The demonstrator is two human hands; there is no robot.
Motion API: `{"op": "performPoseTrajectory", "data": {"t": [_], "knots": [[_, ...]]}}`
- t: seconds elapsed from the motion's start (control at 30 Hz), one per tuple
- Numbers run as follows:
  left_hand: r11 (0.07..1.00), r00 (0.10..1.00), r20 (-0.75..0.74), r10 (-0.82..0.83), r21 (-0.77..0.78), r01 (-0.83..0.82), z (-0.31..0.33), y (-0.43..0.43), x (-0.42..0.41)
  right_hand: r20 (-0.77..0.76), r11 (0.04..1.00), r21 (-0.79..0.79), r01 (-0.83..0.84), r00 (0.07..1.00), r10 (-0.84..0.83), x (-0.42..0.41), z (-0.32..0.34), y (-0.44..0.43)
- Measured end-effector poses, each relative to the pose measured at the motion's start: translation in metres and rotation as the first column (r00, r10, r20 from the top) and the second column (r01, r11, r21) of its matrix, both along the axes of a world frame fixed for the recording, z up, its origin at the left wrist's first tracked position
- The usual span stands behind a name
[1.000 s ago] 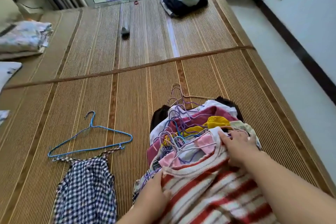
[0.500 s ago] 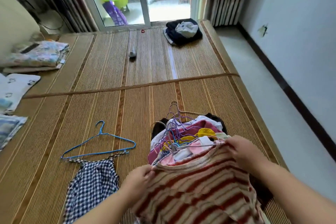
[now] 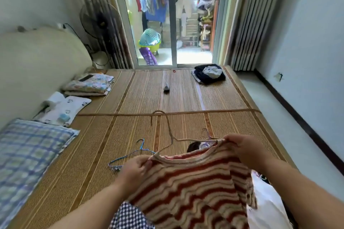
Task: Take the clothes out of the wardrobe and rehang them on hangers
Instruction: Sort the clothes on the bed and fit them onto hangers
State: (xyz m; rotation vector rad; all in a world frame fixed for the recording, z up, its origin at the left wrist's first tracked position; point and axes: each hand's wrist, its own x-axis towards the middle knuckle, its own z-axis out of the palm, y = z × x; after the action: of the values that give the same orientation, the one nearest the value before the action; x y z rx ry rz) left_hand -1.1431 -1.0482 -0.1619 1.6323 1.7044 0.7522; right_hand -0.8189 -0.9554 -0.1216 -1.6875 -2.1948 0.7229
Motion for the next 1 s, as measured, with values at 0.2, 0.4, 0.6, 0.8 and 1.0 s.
{"op": "performPoseTrajectory", "data": {"t": [0.2,0.4,0.6,0.8,1.0], "knots": [[0.981,0.980,0.062,0.190,0.039,-0.193,0.021,-0.107,-0.133,-0.007,0.994,0.034,-0.108,0.994,0.108,-0.142,0.007,-0.087],[0.945,0.946,0.013,0.323,0.050,-0.323,0.048,-0.185,-0.251,-0.033,0.983,0.046,-0.179,0.983,0.180,-0.267,0.013,-0.150],[0.886,0.878,-0.117,0.463,0.079,-0.457,0.067,-0.230,-0.341,-0.083,0.969,0.038,-0.244,0.966,0.246,-0.368,0.010,-0.172],[0.834,0.808,-0.207,0.552,0.112,-0.541,0.067,-0.246,-0.410,-0.121,0.952,-0.018,-0.305,0.946,0.301,-0.457,-0.011,-0.174],[0.816,0.775,-0.266,0.573,0.102,-0.569,0.056,-0.213,-0.461,-0.151,0.925,-0.073,-0.372,0.921,0.359,-0.521,-0.049,-0.140]]}}
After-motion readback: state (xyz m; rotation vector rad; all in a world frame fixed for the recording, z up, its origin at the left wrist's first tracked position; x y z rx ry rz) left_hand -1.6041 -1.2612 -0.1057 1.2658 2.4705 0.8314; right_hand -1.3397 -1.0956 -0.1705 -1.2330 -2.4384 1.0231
